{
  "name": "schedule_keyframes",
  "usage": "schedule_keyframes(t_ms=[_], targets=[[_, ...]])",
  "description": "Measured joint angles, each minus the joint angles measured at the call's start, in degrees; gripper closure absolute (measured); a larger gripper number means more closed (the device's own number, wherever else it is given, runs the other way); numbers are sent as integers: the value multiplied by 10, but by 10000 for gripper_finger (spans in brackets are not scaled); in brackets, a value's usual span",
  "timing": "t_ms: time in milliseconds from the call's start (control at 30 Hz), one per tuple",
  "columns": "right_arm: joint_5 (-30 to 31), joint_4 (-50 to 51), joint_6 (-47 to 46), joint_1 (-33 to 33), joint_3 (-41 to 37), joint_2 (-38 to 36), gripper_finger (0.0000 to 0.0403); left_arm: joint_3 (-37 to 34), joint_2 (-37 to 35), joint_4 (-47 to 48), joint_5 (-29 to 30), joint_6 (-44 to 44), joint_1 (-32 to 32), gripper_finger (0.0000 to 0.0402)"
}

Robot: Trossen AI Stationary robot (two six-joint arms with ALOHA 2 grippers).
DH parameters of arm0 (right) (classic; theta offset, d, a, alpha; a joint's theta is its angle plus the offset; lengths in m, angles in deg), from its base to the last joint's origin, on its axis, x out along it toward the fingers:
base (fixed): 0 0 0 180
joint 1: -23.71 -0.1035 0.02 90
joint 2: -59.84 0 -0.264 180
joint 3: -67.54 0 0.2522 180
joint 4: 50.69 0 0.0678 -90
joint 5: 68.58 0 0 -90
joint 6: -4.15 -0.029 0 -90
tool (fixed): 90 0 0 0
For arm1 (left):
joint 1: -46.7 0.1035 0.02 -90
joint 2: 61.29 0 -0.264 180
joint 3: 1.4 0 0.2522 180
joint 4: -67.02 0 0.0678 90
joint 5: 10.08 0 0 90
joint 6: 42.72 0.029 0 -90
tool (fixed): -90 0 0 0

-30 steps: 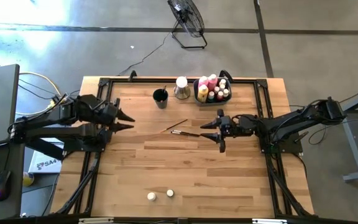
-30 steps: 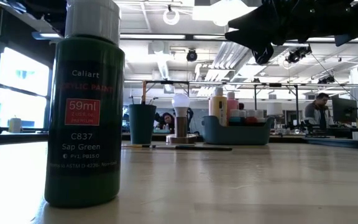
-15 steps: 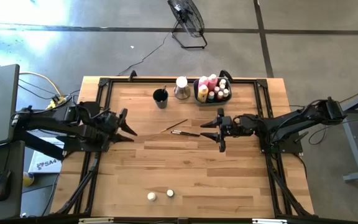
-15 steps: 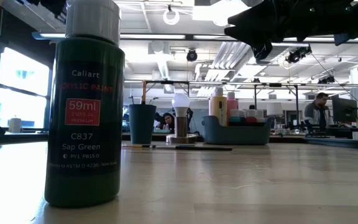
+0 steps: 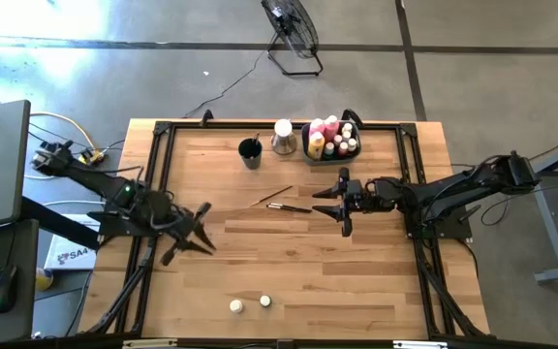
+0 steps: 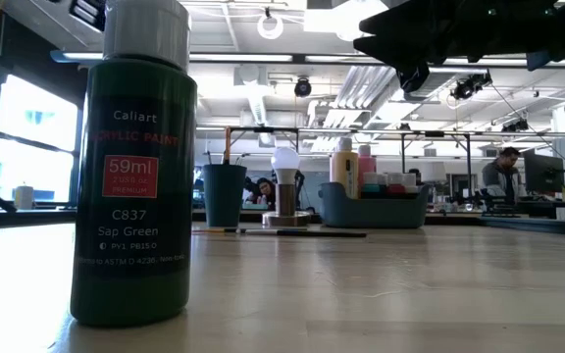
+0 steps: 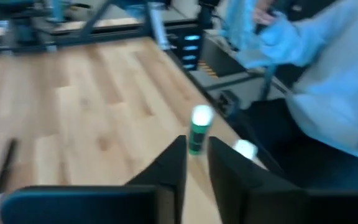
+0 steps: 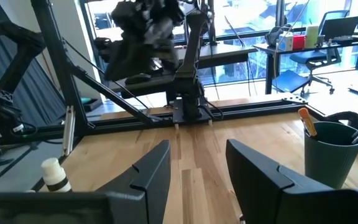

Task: Pick & Place Paint Supplies
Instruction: Move the small white paint bottle to the center of the table

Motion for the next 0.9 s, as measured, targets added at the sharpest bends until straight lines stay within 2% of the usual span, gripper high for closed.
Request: schedule_keyframes(t_ms=[100,167,400,667,900], targets=[[0,0,-2,0,0,0,254,0,22,-20,-8,-9,-41,386],[0,0,-16,0,0,0,254,0,33,-24,-1,-35,-65,396],[0,0,-47,0,0,0,254,0,91,-58,92,-137,-138,398],[19,1,-104,0,0,0,254,1,201,-141,161,-221,-226,400],[32,1,-107,0,0,0,254,1,309,-224,261,-348,-285,401]])
